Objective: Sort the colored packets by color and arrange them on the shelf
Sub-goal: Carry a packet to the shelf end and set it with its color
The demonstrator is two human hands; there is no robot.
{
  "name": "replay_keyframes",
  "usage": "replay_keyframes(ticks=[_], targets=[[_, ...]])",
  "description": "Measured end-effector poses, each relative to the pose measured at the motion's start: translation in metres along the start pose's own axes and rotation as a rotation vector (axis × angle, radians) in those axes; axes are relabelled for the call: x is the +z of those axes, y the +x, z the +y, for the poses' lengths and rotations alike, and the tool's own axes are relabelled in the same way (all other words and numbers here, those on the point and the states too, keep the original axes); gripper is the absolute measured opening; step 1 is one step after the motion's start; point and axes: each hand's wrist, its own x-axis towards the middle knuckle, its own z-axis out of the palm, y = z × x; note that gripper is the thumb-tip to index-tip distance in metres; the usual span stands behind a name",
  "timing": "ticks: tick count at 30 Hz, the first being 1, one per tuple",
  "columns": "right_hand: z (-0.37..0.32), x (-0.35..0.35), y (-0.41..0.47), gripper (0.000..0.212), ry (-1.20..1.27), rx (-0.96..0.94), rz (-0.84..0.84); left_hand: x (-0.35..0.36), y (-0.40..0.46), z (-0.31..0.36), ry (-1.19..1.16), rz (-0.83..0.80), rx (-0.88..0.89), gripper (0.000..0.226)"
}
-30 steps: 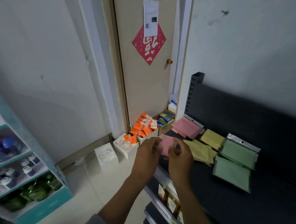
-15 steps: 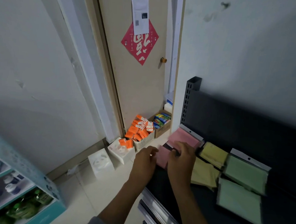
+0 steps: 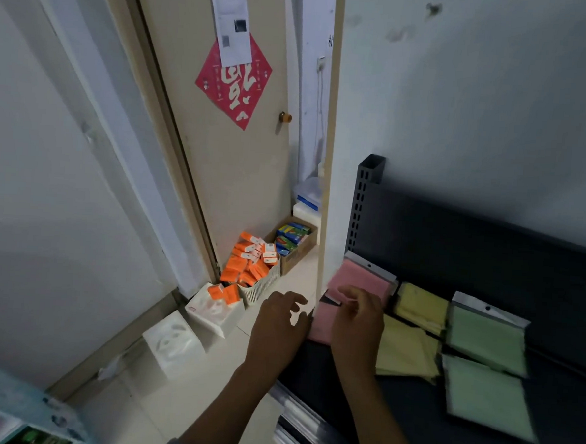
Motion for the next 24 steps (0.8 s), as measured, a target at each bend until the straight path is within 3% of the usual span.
replay_keyframes(ticks=[13,24], targets=[[-0.016,0.059,-0.038,0.034,-0.09,-0.045,-0.098,-0.034,0.014,-0.041,-0.084,0.049,0.121,0.012],[-0.007,0.018,-0.052,0.021,-0.103,-0.019,0.108,-0.003,0.009,-0.005,-0.284,-0.143,0.316,0.01]])
